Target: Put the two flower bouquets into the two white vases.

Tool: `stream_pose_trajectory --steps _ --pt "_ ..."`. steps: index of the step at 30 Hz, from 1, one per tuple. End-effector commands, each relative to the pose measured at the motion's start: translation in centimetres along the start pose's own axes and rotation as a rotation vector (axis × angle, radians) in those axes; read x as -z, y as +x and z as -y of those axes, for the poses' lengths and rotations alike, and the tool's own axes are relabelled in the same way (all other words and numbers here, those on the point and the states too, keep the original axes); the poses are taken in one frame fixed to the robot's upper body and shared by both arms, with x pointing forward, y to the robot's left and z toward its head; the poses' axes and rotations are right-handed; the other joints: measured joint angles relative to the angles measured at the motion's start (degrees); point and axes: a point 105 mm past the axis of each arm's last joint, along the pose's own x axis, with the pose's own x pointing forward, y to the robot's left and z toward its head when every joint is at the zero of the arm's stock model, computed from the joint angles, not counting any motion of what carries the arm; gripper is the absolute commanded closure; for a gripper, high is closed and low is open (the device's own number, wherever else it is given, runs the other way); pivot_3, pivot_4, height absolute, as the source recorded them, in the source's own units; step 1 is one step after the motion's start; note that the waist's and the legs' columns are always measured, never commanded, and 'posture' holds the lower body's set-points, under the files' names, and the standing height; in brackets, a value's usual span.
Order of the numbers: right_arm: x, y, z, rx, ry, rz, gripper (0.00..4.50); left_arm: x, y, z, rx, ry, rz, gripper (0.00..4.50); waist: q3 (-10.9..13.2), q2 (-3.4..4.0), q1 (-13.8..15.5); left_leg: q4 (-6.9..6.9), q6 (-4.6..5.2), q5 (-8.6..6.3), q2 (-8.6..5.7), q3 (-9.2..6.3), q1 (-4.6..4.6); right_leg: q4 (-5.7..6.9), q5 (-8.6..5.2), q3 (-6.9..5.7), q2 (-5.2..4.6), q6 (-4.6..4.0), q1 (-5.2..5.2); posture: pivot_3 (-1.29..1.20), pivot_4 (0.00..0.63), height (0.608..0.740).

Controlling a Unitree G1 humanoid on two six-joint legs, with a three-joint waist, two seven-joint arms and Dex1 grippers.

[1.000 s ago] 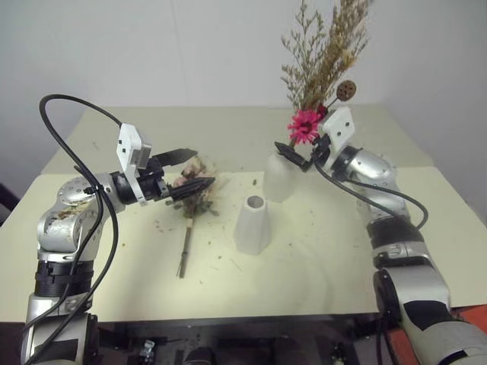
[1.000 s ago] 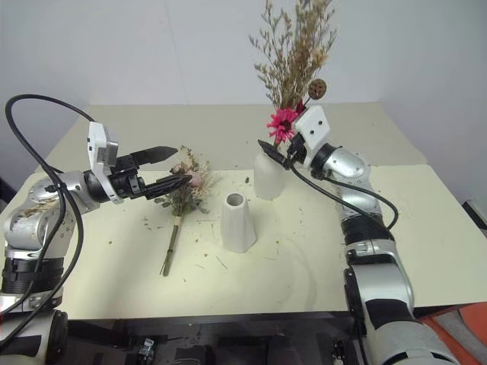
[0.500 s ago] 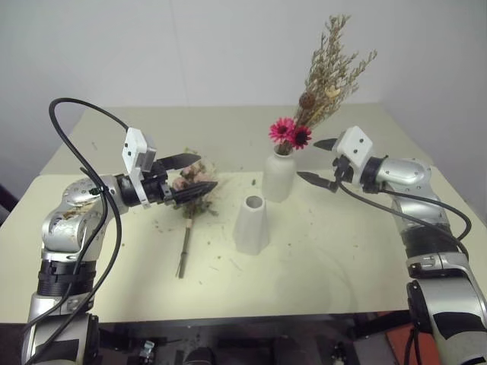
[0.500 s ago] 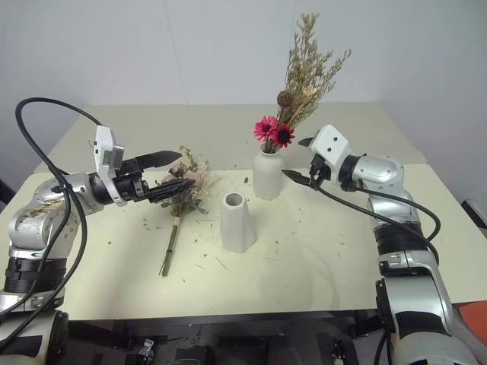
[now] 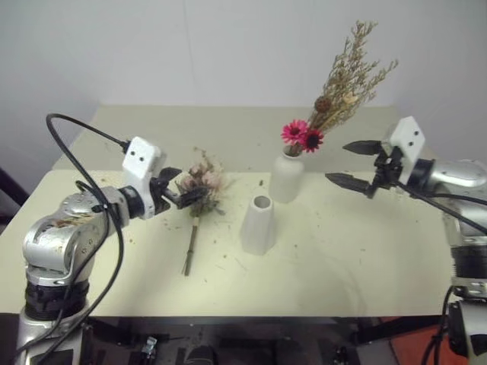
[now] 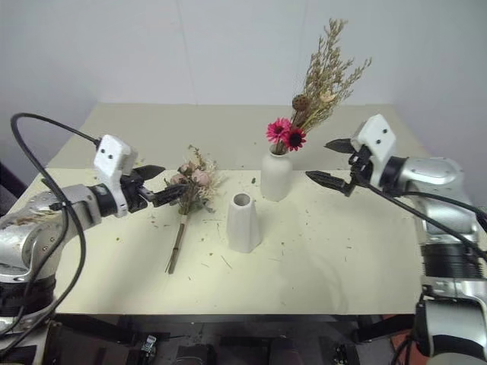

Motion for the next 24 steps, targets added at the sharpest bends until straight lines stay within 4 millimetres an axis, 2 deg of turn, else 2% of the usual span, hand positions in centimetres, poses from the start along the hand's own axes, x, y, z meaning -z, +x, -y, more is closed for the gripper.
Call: stream_pose_trajectory --steps 1,5,11,16,24 --pt "-3.1 -1.2 -1.0 -0.037 0.015 0.017 0.03 -0.2 -0.6 -0.7 -0.173 -0.089 -0.081 0.00 0.01 -0.01 0.11 0.02 0.00 0.00 0.01 -0.01 -0.01 -0.01 0.00 -0.01 0.01 0.00 -0.01 0.00 0.150 0.740" --pt "-4.6 -1.6 -3.2 -0.162 0.010 -0.012 0.03 1.8 -0.4 -0.4 -0.241 -0.134 -0.122 0.00 0.01 0.00 -0.73 -0.07 0.00 -0.01 0.03 0.00 0.03 -0.03 -0.01 0.02 0.02 0.01 -0.04 0.00 0.150 0.740" --pt "-6.1 -1.2 -4.9 -0.276 0.037 -0.002 0.03 5.9 0.5 -0.3 -0.309 -0.235 -0.254 0.00 0.02 -0.02 -0.13 0.04 -0.05 0.01 0.00 0.00 0.05 0.00 -0.01 0.02 0.00 0.00 0.01 0.00 0.150 0.740" --pt "-7.1 -0.6 -6.4 -0.343 0.012 0.022 0.03 6.4 2.7 0.7 -0.255 -0.328 -0.311 0.00 0.01 -0.04 0.85 0.05 -0.06 0.02 -0.01 0.00 0.01 -0.05 -0.01 0.01 0.01 -0.01 -0.01 0.00 0.150 0.740" --pt "-8.5 -0.5 -7.8 -0.378 -0.034 0.044 0.03 6.6 4.7 1.2 -0.202 -0.371 -0.404 0.00 0.01 -0.04 1.18 0.05 -0.06 0.02 -0.05 -0.01 -0.15 -0.20 0.13 -0.02 -0.04 -0.23 -0.05 0.00 0.150 0.740"
